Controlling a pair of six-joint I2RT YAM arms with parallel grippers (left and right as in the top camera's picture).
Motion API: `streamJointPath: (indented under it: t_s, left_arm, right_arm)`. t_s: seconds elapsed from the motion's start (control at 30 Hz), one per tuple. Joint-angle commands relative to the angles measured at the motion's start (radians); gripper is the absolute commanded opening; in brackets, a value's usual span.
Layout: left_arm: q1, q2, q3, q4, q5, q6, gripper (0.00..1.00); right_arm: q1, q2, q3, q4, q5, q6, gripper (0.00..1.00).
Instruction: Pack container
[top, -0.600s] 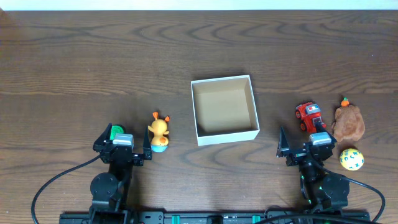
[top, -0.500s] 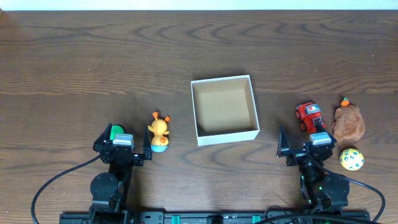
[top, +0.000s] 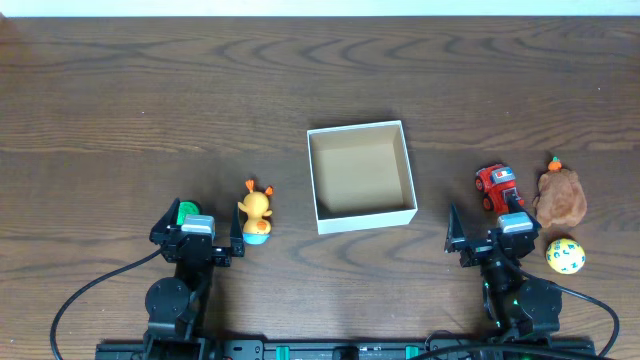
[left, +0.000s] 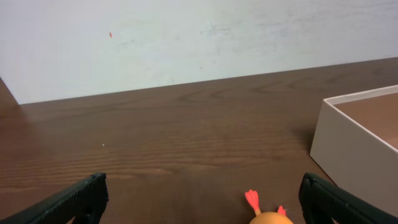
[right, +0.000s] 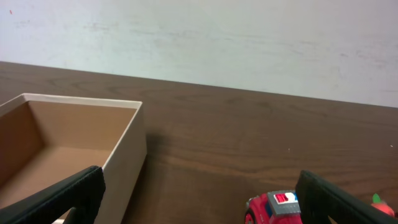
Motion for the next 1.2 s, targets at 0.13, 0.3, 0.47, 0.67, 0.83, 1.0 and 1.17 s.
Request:
streamJointPath:
  t_s: [0.13,0.3,0.47,0.67,0.83,1.0,1.17]
  left_arm:
    - [0.005,-0.005,-0.016,-0.042,-0.009,0.013,0.98]
    - [0.005,-0.005,-0.016,-0.042,-0.009,0.013,0.98]
    - [0.005,-0.005,-0.016,-0.042,-0.009,0.013,0.98]
    - [0.005,-0.005,-0.016,-0.042,-0.009,0.013,0.98]
    - [0.005,-0.005,-0.016,-0.042,-0.009,0.013,0.98]
    - [0.005,-0.005,-0.016,-0.042,-0.009,0.013,0.98]
    - [0.005,-0.005,-0.016,-0.042,-0.009,0.013,0.98]
  right_arm:
    - [-0.019,-0.005,-0.002,-0.004,-0.007,0.011,0.99]
    - [-0.019,-0.005,-0.002,-0.004,-0.007,0.011,0.99]
    - [-0.019,-0.005,-0.002,-0.004,-0.007,0.011,0.99]
    - [-0.019,-0.005,-0.002,-0.004,-0.007,0.011,0.99]
    - [-0.019,-0.005,-0.002,-0.004,-0.008,0.011,0.99]
    - [-0.019,-0.005,-0.002,-0.004,-0.007,0.011,0.99]
    - [-0.019,-0.005,-0.002,-0.004,-0.008,0.025,0.99]
